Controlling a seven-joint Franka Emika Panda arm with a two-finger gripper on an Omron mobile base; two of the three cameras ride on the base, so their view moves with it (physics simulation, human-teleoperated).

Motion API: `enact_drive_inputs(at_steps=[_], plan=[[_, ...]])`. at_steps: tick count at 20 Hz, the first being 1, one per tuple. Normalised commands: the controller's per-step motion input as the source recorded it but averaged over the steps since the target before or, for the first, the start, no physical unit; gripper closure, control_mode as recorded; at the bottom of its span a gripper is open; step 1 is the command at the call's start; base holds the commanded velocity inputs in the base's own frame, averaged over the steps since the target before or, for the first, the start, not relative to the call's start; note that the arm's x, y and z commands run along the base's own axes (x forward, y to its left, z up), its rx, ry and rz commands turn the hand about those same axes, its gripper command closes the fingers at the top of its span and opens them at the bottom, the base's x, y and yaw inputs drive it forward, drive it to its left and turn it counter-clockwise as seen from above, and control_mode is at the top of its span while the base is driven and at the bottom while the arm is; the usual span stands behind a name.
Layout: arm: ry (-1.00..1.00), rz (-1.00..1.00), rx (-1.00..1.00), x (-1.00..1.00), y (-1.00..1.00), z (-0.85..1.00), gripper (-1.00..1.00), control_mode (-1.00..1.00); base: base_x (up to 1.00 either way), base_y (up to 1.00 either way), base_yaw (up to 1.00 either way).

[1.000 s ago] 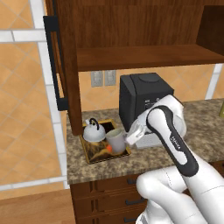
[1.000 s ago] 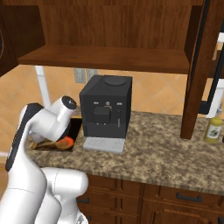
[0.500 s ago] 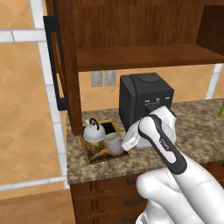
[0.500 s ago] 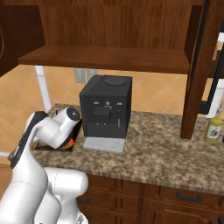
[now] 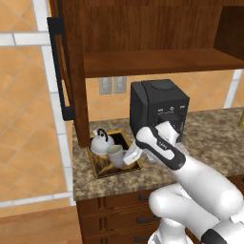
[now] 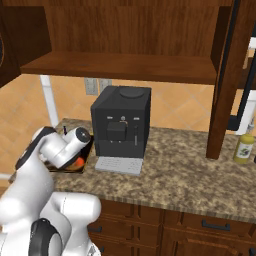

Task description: Pick the kettle from the counter and place it on the tray. Then pick the mug from the cabinet and place it on the tray. Then close the cabinet doors.

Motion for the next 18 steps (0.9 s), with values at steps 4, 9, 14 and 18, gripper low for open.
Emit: enact_drive_inputs(at_steps=[4, 9, 14, 18], plan=[[0.02, 0.00, -0.01, 0.13, 0.04, -0.34, 1.00, -1.00, 0.00, 0.00, 0.00], [0.00, 0.00, -0.02, 0.12, 0.00, -0.28, 1.00, -1.00, 0.00, 0.00, 0.00], [-0.05, 0.00, 0.00, 0.09, 0.00, -0.05, 1.00, -1.00, 0.00, 0.00, 0.00], [-0.09, 0.00, 0.00, 0.11, 0.00, -0.09, 1.00, -1.00, 0.00, 0.00, 0.00]])
